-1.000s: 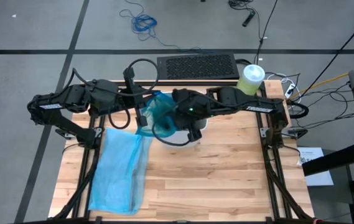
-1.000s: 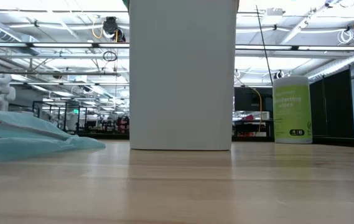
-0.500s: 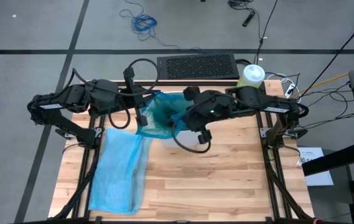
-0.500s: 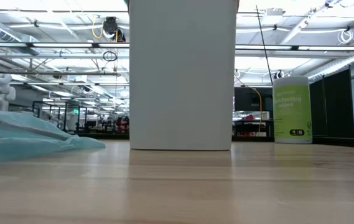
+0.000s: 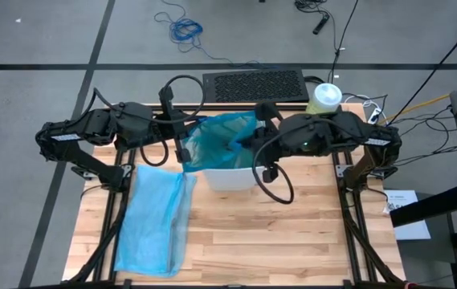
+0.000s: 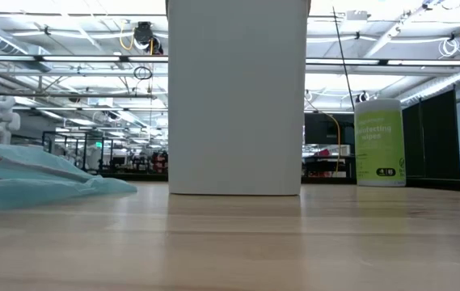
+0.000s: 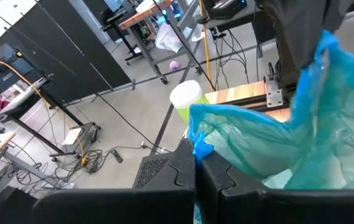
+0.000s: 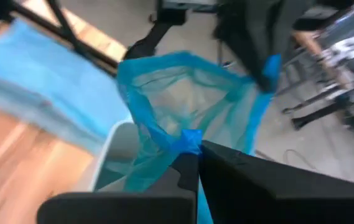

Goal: Place trash/remove bag and relplace
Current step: Remove the blue trash bag from the white trash bin

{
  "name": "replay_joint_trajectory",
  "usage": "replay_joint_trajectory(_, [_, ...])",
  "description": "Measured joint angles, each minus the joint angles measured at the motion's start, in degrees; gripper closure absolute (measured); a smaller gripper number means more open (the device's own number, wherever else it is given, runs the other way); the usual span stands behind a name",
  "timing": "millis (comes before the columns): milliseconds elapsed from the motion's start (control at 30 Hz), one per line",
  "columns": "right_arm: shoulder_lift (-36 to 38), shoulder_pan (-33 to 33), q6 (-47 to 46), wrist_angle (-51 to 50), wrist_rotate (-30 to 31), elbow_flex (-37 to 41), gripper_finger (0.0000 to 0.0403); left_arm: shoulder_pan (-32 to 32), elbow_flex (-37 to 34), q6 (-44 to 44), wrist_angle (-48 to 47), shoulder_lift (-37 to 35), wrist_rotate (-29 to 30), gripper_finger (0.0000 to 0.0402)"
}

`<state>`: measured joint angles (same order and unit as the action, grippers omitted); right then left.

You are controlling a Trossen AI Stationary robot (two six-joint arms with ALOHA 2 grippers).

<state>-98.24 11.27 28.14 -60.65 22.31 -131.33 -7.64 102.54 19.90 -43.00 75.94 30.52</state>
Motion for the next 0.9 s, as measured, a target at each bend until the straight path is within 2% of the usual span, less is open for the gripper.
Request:
replay_joint_trajectory(133, [-0.08,0.14,1.65,3.26,1.59,0.02,0.0403,0.0,0.0,-0.02,0.22,0.0,-1.93,0.0402])
replay_joint_trajectory(267, [-0.89,-0.07,2.76,5.5,1.72,0.02,0.0403,0.0,0.0,-0.02,1.72,0.03,-8.69,0.0399])
replay_joint_trajectory(433, [-1.37,-0.44,3.45,8.6,1.68,0.04,0.0403,-0.01,0.0,0.0,3.3,0.53,-13.69,0.0363])
replay_joint_trajectory(700, [-1.31,-0.49,4.51,11.41,1.39,0.04,0.0403,0.0,0.0,0.5,5.03,1.84,-14.05,0.0298])
replay_joint_trajectory(900, [-2.09,-0.79,4.28,11.39,-0.25,0.04,0.0403,0.0,0.0,1.97,6.75,2.78,-14.05,0.0285])
